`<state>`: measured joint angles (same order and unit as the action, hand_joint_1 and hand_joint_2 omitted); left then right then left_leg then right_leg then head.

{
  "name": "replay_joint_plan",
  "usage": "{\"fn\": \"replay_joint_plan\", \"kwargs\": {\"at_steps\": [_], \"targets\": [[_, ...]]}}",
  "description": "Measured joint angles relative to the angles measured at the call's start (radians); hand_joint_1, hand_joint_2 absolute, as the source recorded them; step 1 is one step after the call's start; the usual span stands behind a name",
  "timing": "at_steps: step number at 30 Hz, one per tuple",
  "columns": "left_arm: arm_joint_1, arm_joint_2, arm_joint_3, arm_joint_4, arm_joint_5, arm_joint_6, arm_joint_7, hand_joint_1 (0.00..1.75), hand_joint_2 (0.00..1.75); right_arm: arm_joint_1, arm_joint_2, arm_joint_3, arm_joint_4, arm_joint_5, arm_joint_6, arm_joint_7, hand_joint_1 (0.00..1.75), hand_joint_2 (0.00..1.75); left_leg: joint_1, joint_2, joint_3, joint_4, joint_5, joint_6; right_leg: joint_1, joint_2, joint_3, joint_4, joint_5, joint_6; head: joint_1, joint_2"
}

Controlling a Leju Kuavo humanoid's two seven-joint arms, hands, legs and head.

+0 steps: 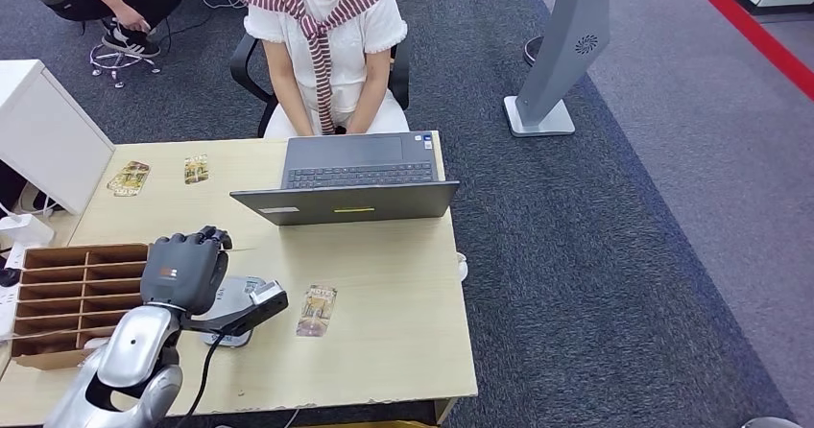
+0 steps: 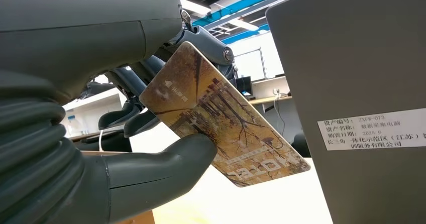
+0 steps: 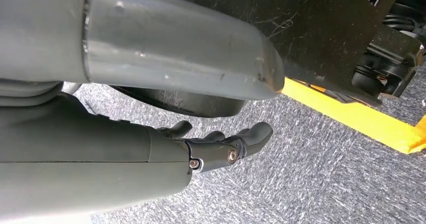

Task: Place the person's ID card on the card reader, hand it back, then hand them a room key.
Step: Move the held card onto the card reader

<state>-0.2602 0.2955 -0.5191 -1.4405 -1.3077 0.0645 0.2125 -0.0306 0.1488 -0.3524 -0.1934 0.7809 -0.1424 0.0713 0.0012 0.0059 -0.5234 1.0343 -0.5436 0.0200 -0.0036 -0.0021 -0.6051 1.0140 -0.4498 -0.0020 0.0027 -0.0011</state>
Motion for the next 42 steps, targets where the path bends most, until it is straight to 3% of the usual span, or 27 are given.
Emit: {"fn": "replay_joint_plan", "kwargs": {"at_steps": [7,16,21,42], "targets": [[0.015,0.000,-0.004,-0.002,-0.009,0.012,0.005,1.75,1.75,0.000,0.000,-0.002,0.000,-0.002,-0.001,0.000,0.00,0.00,0.000,0.000,0.000,0.000,0.000,0.000,0.000,0.000,0.000,0.000,0.000,0.000,0.000,0.000],[0.186,0.013,-0.004,-0.095,-0.072,0.064,0.024,1.75,1.75,0.004,0.002,-0.031,0.000,-0.004,-0.004,0.000,0.00,0.00,0.000,0.000,-0.001,0.000,0.000,0.000,0.000,0.000,-0.001,0.000,0.000,0.000,0.000,0.000],[0.237,0.018,0.000,-0.113,-0.076,0.056,0.027,1.75,1.75,0.004,0.002,-0.046,0.000,0.006,-0.004,0.000,0.00,0.00,0.000,0.000,-0.002,0.000,0.000,0.000,0.000,0.000,-0.001,0.000,0.000,0.000,0.000,0.000],[0.269,0.017,0.129,-0.038,-0.062,-0.003,0.097,1.75,1.75,0.004,0.002,-0.051,0.000,0.069,-0.001,0.014,0.00,0.00,0.000,0.000,-0.001,0.000,0.000,0.000,0.000,0.000,-0.001,0.000,0.000,0.000,0.000,0.000]]}}
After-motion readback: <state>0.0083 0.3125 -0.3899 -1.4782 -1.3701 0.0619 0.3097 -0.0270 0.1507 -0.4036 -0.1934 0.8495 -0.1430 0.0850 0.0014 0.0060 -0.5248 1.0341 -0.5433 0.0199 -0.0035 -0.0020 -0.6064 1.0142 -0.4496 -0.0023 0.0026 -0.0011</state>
